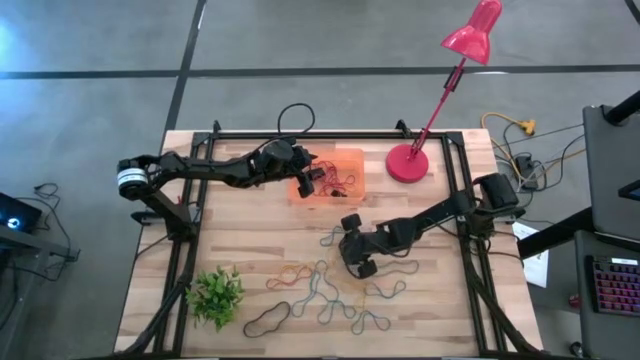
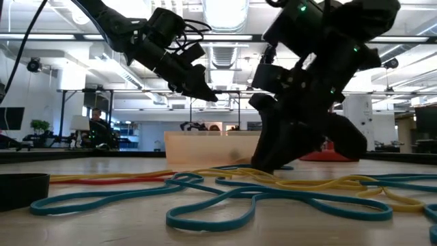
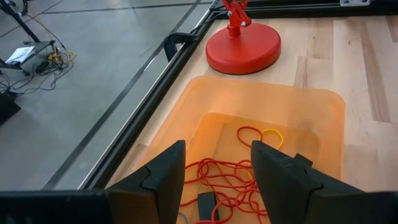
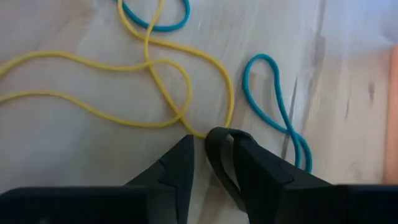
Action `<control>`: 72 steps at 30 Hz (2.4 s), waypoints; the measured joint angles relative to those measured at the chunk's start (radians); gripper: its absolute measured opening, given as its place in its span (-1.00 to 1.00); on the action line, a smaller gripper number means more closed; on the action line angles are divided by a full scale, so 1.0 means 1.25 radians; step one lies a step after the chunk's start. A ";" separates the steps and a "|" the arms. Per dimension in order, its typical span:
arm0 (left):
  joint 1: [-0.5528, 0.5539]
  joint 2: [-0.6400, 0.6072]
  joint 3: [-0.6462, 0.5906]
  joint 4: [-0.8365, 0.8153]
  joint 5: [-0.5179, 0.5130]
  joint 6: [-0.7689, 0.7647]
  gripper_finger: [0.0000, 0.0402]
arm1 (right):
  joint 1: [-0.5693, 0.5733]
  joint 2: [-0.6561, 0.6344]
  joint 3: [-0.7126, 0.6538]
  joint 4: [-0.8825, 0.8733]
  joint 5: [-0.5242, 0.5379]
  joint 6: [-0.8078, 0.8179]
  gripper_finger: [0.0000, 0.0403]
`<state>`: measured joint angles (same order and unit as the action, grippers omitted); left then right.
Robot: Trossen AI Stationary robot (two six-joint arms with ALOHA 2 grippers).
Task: Pick and place rubber bands into bin
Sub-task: Put the black rubber band into the orange bin
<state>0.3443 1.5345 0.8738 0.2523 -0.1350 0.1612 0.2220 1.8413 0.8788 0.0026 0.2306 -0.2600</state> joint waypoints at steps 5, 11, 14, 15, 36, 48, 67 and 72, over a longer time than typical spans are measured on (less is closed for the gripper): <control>0.000 0.000 0.000 -0.001 0.000 -0.001 -0.17 | -0.006 0.015 0.045 -0.087 0.006 0.012 -0.68; 0.000 0.000 0.000 0.000 0.000 0.000 -0.17 | -0.005 -0.007 0.079 -0.160 0.006 -0.007 -0.95; -0.003 0.000 0.000 -0.001 0.000 -0.001 -0.17 | -0.005 -0.029 0.090 -0.183 0.006 -0.007 -0.96; -0.005 0.000 0.000 -0.001 0.000 -0.001 -0.17 | -0.005 -0.033 0.094 -0.194 0.006 -0.005 -0.96; -0.252 -0.326 -0.053 -0.070 0.007 0.107 -0.17 | -0.031 -0.174 0.235 -0.305 0.032 -0.135 -0.96; -0.392 -0.560 -0.327 0.027 0.005 0.064 -0.17 | -0.203 -0.190 0.230 -0.217 0.026 -0.187 -0.96; -0.398 -0.594 -0.408 0.131 0.005 0.068 -0.17 | -0.434 -0.070 0.230 -0.110 -0.089 -0.105 -0.96; -0.397 -0.583 -0.408 0.132 0.003 0.073 -0.17 | -0.453 -0.053 0.230 -0.095 -0.089 -0.088 -0.96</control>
<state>-0.1524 0.8058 0.3641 0.4171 -0.1316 0.2526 -0.3445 1.7752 1.1660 -0.1156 0.1188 -0.3699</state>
